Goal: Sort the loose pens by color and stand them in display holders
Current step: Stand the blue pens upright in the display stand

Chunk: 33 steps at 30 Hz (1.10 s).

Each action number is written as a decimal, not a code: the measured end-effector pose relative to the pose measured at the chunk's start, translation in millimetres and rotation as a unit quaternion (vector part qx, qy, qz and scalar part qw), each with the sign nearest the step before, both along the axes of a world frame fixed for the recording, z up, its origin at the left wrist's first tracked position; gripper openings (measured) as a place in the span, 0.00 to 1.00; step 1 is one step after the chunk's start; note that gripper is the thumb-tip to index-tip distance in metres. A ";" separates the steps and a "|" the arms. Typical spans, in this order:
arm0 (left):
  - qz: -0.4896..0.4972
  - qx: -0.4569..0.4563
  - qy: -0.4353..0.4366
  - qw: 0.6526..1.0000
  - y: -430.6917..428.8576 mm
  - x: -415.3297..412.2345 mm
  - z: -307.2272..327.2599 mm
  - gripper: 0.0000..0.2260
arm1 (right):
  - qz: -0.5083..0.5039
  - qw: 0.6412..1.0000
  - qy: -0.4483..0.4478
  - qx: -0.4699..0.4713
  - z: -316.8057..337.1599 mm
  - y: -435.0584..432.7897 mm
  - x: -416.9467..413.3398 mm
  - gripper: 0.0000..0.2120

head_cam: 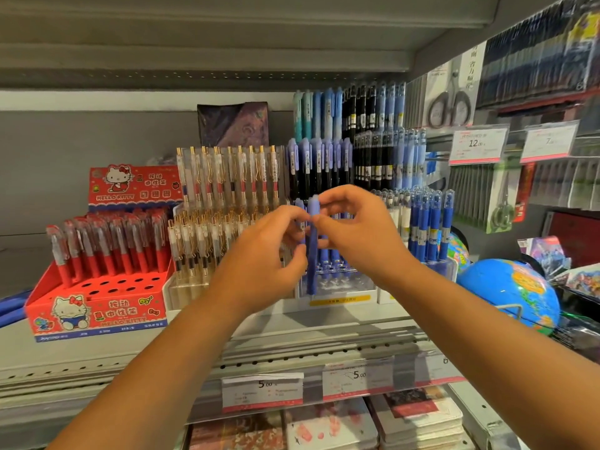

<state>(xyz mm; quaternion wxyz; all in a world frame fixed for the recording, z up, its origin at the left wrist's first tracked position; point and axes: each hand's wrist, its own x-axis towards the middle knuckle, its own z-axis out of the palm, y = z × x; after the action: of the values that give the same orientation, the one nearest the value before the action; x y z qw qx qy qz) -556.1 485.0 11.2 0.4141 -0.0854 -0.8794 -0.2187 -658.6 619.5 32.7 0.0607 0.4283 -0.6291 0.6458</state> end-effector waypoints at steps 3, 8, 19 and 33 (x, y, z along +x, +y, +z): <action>0.113 -0.209 0.023 0.971 -9.7 -3.5 18.8 0.16 | -0.024 0.998 -0.017 -0.049 3.8 -0.1 -6.3 0.08; 0.261 -0.293 -0.102 0.914 -29.2 -14.6 31.6 0.36 | -0.066 0.993 0.004 -0.101 6.9 -7.2 -17.7 0.10; 0.316 -0.325 -0.108 0.885 -38.9 -24.2 21.9 0.40 | -0.146 0.983 0.107 0.016 -4.5 -33.8 -28.8 0.09; 0.318 -0.315 -0.085 0.890 -39.5 -24.9 15.4 0.37 | -0.182 0.959 0.174 0.132 -19.6 -37.6 -25.1 0.12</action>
<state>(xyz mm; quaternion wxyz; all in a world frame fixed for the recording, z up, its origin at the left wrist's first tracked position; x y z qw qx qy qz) -581.0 445.4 26.6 0.3367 0.0917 -0.9140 0.2070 -683.7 581.9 13.1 0.2286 0.4167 -0.7559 0.4502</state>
